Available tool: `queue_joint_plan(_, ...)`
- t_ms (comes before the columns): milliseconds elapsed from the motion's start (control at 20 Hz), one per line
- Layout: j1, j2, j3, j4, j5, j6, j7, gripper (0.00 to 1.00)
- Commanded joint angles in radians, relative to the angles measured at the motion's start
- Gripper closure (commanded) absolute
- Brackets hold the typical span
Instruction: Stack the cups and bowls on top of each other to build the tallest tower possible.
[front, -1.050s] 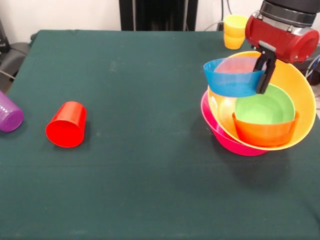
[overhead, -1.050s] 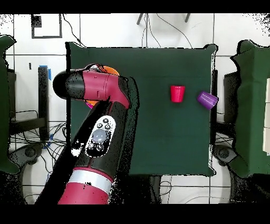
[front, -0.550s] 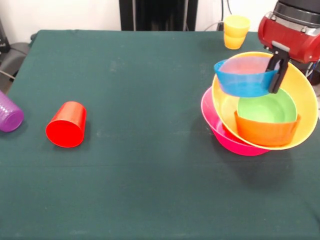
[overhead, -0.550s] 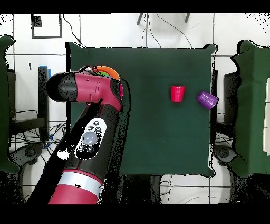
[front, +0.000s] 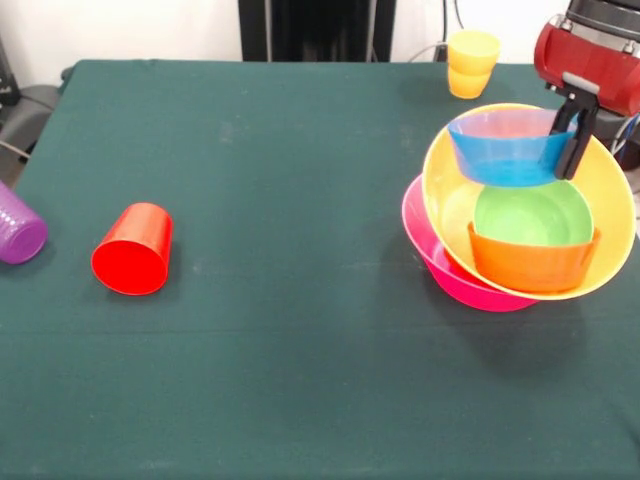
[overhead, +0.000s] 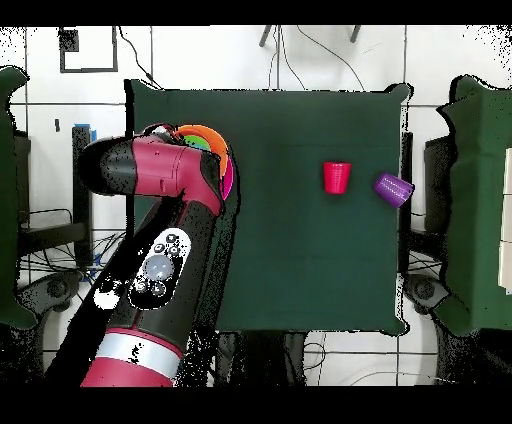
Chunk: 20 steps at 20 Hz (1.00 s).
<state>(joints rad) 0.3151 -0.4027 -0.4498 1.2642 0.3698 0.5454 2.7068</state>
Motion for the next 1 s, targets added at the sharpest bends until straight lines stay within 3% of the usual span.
queue_joint_plan(50,0.007,0.044,0.037,0.067,0.023,-0.037,0.205,1.0)
queue_joint_plan(1000,0.013,0.047,0.019,0.062,0.056,-0.026,0.187,1.0)
